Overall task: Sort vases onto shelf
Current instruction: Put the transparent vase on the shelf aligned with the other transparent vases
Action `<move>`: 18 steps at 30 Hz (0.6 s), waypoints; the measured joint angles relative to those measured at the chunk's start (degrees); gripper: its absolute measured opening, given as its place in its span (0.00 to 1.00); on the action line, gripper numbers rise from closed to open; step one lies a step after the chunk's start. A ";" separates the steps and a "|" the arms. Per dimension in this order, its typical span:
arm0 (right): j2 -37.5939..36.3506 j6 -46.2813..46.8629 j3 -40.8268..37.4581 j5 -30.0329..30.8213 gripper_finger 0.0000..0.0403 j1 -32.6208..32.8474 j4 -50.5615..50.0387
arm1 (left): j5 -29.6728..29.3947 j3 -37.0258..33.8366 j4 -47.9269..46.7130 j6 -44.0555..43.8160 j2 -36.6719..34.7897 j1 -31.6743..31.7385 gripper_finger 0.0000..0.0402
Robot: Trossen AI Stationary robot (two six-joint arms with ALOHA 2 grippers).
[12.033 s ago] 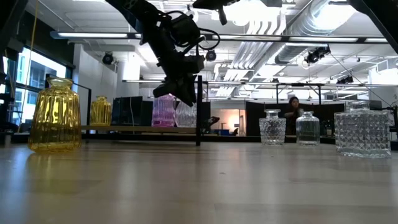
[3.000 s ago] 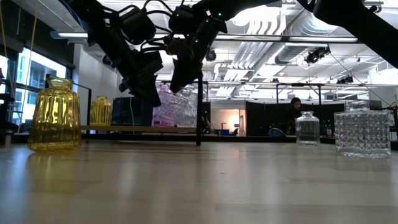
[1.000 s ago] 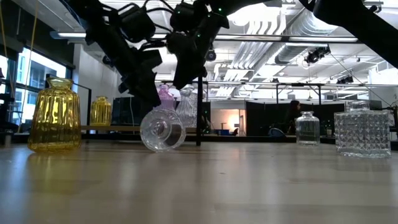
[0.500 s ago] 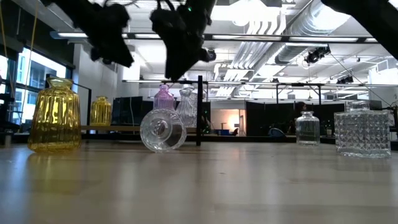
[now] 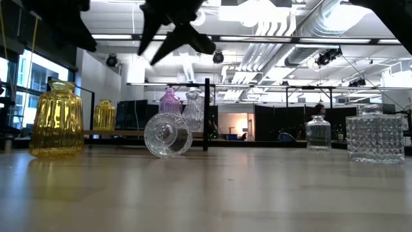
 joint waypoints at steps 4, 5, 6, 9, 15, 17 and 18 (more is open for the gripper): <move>0.00 3.59 0.01 -0.81 0.23 0.31 4.16 | 3.22 0.00 -1.85 -1.21 -3.79 0.00 0.22; 0.00 7.05 0.05 -0.54 0.23 0.31 4.28 | 3.51 0.00 -2.22 -1.06 -4.64 0.00 0.22; 0.00 10.68 0.04 -0.54 0.23 0.32 4.06 | 3.51 0.00 -2.48 -0.80 -5.38 0.00 0.22; 0.13 18.90 0.04 1.22 0.23 1.53 3.31 | 3.53 0.00 -2.67 -1.33 -7.30 0.00 0.22; 0.41 28.36 0.04 3.09 0.23 5.57 -2.02 | 3.71 0.00 -2.80 0.93 -9.22 0.00 0.22; 0.90 31.72 0.07 3.27 0.24 6.19 -5.71 | 3.69 0.00 -2.81 1.70 -9.30 0.00 0.22; 1.09 32.96 0.01 3.30 0.25 6.43 -6.74 | 3.69 0.00 -2.83 1.72 -9.28 0.00 0.22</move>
